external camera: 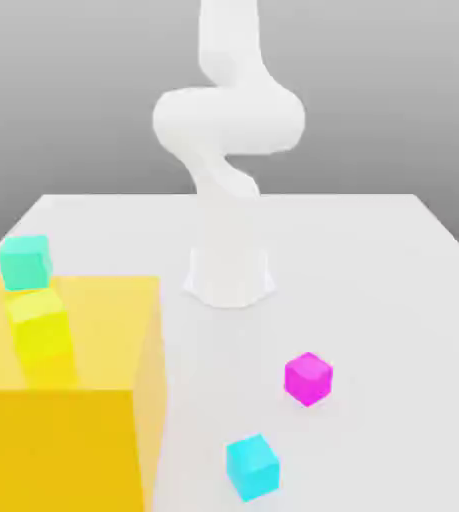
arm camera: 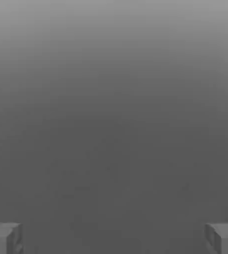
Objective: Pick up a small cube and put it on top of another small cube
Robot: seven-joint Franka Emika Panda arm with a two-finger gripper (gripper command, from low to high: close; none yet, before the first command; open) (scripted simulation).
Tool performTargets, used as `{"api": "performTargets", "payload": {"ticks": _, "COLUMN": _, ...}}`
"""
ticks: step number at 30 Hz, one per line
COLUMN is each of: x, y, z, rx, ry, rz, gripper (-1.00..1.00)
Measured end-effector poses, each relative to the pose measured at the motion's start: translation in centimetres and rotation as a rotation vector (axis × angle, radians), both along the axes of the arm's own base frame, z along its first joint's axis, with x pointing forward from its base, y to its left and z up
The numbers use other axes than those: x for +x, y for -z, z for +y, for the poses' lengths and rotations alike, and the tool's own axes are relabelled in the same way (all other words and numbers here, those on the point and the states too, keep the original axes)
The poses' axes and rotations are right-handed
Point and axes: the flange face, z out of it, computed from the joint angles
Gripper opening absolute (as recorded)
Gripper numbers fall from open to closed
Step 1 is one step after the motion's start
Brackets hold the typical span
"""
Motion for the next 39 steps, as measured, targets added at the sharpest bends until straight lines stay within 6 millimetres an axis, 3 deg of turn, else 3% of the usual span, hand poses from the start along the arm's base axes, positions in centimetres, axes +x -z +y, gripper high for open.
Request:
{"api": "performTargets", "payload": {"ticks": 4, "x": 3.2, "y": 9.9, "z": 2.9, "rx": -0.043, "ry": -0.107, "rz": 0.139, "gripper": 0.00}}
{"api": "performTargets", "payload": {"ticks": 9, "x": 3.4, "y": 22.5, "z": 6.4, "rx": -0.099, "ry": -0.248, "rz": 0.310, "gripper": 0.00}}
{"api": "performTargets", "payload": {"ticks": 13, "x": 0.5, "y": 32.6, "z": 8.7, "rx": -0.152, "ry": -0.372, "rz": 0.457, "gripper": 0.00}}
{"api": "performTargets", "payload": {"ticks": 18, "x": -6.4, "y": 45.4, "z": 10.3, "rx": -0.229, "ry": -0.545, "rz": 0.658, "gripper": 0.00}}
{"api": "performTargets", "payload": {"ticks": 19, "x": -7.2, "y": 47.2, "z": 10.6, "rx": -0.237, "ry": -0.568, "rz": 0.677, "gripper": 0.00}}
{"api": "performTargets", "payload": {"ticks": 25, "x": -8.1, "y": 52.6, "z": 10.4, "rx": -0.241, "ry": -0.579, "rz": 0.696, "gripper": 0.00}}
{"api": "performTargets", "payload": {"ticks": 26, "x": -8.1, "y": 53.1, "z": 10.4, "rx": -0.242, "ry": -0.579, "rz": 0.696, "gripper": -1.00}}
{"api": "performTargets", "payload": {"ticks": 33, "x": -8.1, "y": 53.1, "z": 10.4, "rx": -0.243, "ry": -0.579, "rz": 0.697, "gripper": -1.00}}
{"api": "performTargets", "payload": {"ticks": 39, "x": -8.0, "y": 49.1, "z": 10.5, "rx": -0.241, "ry": -0.581, "rz": 0.697, "gripper": -1.00}}
